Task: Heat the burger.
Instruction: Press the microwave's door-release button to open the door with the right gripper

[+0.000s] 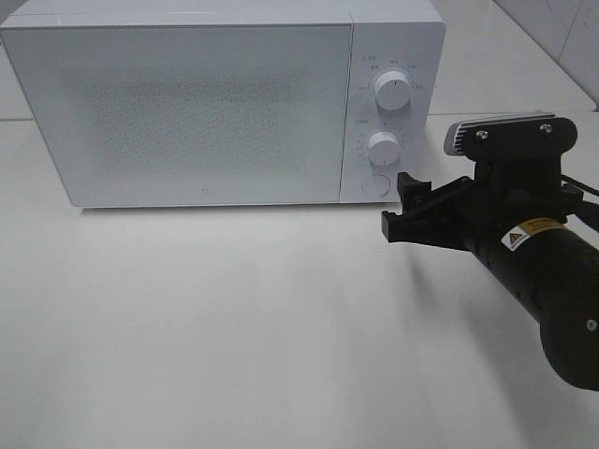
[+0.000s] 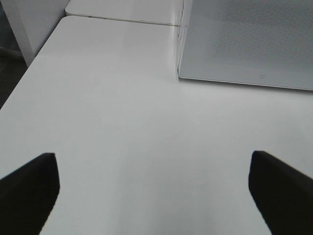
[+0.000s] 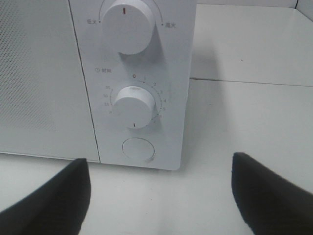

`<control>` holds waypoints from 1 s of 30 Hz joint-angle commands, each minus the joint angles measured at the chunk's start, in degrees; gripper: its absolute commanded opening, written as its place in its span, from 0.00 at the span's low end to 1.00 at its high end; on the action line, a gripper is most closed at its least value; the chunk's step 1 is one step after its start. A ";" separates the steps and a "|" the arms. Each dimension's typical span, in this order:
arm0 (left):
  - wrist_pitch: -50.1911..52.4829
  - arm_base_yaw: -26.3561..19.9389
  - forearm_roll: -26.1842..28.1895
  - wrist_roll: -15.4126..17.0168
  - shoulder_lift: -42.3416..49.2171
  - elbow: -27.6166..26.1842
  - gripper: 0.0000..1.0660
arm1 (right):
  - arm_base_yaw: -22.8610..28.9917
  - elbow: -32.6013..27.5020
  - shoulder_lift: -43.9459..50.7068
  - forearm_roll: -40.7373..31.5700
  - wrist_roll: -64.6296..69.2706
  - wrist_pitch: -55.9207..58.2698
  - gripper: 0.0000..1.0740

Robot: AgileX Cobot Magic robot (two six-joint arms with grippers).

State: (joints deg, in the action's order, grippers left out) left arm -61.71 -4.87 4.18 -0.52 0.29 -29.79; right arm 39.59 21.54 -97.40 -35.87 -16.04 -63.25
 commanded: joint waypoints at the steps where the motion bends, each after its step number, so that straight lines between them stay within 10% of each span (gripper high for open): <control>1: 0.46 -0.23 0.11 0.17 0.23 0.11 0.92 | 0.46 0.86 -0.46 -0.11 2.18 -0.29 0.71; 17: 0.46 -0.23 0.11 0.17 0.23 0.11 0.92 | 0.46 0.97 -0.69 0.40 43.83 1.43 0.63; 30: 0.46 -0.23 0.11 0.17 0.23 0.11 0.92 | 0.46 0.97 -0.86 2.58 81.99 2.86 0.15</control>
State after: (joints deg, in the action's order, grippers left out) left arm -61.71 -4.87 4.18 -0.52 0.29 -29.79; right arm 40.05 21.77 -98.32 -34.09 60.28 -61.65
